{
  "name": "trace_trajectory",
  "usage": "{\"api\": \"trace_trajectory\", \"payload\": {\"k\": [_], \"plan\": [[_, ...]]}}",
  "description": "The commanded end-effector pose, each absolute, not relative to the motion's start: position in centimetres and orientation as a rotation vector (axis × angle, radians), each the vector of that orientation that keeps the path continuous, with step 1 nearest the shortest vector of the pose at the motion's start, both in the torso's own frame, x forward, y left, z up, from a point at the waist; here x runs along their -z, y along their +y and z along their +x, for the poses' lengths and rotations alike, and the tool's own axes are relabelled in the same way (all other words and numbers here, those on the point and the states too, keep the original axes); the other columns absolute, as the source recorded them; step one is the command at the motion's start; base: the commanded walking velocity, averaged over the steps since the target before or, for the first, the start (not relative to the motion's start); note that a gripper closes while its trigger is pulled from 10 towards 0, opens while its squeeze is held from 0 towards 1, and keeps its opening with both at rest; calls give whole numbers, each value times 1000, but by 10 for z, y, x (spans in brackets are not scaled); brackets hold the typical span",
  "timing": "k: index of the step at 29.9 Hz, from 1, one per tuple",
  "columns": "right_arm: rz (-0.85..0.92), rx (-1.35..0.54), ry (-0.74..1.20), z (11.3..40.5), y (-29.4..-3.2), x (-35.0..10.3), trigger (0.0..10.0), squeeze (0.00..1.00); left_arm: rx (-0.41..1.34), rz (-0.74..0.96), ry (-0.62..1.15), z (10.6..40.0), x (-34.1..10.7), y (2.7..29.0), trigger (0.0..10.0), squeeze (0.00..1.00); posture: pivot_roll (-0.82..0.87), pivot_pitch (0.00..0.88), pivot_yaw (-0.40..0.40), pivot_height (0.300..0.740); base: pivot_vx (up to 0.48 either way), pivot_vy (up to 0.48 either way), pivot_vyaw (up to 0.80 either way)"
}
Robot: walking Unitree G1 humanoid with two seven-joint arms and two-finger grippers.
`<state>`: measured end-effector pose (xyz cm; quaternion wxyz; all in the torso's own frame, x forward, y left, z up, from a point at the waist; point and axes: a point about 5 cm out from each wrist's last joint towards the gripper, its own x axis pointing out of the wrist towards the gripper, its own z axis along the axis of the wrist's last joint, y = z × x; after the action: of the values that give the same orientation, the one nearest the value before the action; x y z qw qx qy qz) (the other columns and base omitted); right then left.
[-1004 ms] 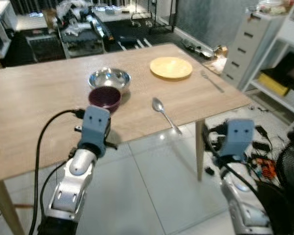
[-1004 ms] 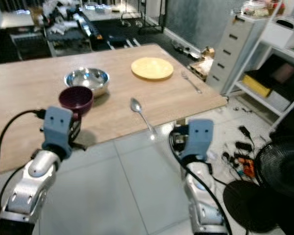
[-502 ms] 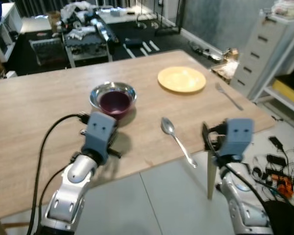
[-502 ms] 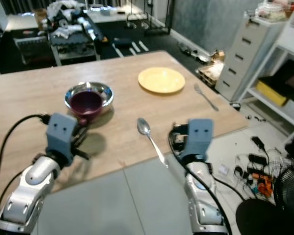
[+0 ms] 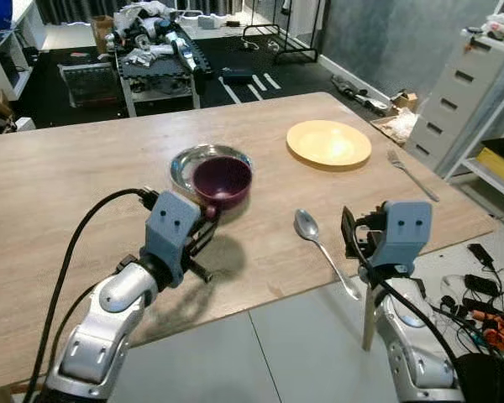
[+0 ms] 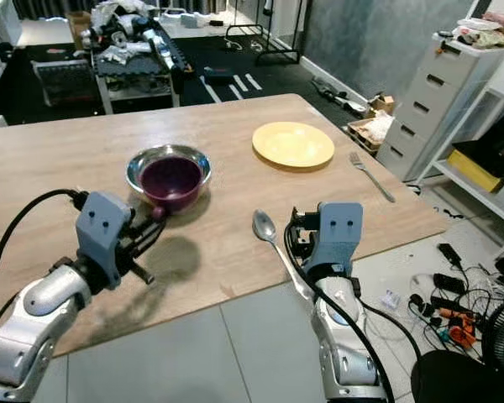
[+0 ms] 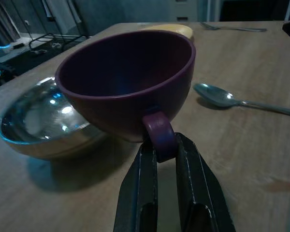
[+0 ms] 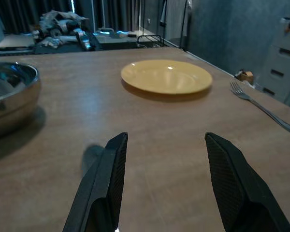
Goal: Setting the table
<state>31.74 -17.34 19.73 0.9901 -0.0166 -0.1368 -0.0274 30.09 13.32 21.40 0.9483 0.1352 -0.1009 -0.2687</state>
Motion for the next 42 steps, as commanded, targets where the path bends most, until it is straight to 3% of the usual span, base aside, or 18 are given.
{"api": "trace_trajectory", "payload": {"k": [1, 8, 20, 21, 23, 24, 25, 35, 36, 37, 38, 42], "plan": [[-34, 63, -265, 315, -176, -195, 10000, 0, 565, 284, -195, 297, -211, 131, 10000, 0, 80, 133, 78, 740, 0, 0, 0], [-32, 49, -255, 314, -173, -194, 10000, 0, 414, 274, -164, 297, -175, 140, 10000, 0, 68, 157, 56, 740, 0, 0, 0], [-40, 40, -257, 312, -175, -197, 10000, 0, 493, 195, -129, 304, -164, 136, 10000, 0, 37, 180, 41, 740, 0, 0, 0], [-40, 41, -256, 312, -175, -197, 10000, 0, 496, 196, -131, 304, -164, 135, 10000, 55, 39, 181, 41, 740, 0, 0, 0], [-39, 42, -254, 312, -175, -196, 10000, 0, 501, 195, -133, 303, -164, 134, 10000, 286, 40, 180, 42, 740, 0, 0, 0], [-39, 41, -253, 312, -174, -196, 10000, 0, 502, 195, -137, 302, -164, 133, 10000, 286, 40, 180, 42, 740, 0, 0, 0], [-39, 41, -253, 312, -174, -196, 10000, 0, 504, 191, -140, 302, -163, 132, 10000, 1000, 40, 180, 42, 740, 0, 0, 0], [-39, 37, -251, 313, -173, -197, 10000, 0, 515, 175, -162, 295, -167, 128, 10000, 1000, 49, 180, 41, 740, 0, 0, 0], [-38, 37, -251, 313, -173, -197, 10000, 0, 503, 174, -171, 292, -170, 128, 10000, 388, 51, 179, 42, 740, 0, 0, 0], [-38, 36, -251, 313, -173, -197, 10000, 0, 496, 173, -178, 291, -172, 129, 10000, 388, 51, 179, 42, 740, 0, 0, 0], [-37, 37, -251, 313, -173, -197, 10000, 0, 484, 173, -189, 288, -175, 129, 10000, 0, 51, 179, 42, 740, 0, 0, 0], [-37, 37, -251, 312, -174, -197, 10000, 0, 432, 194, -240, 279, -186, 132, 10000, 0, 56, 175, 47, 740, 0, 0, 0]]}}
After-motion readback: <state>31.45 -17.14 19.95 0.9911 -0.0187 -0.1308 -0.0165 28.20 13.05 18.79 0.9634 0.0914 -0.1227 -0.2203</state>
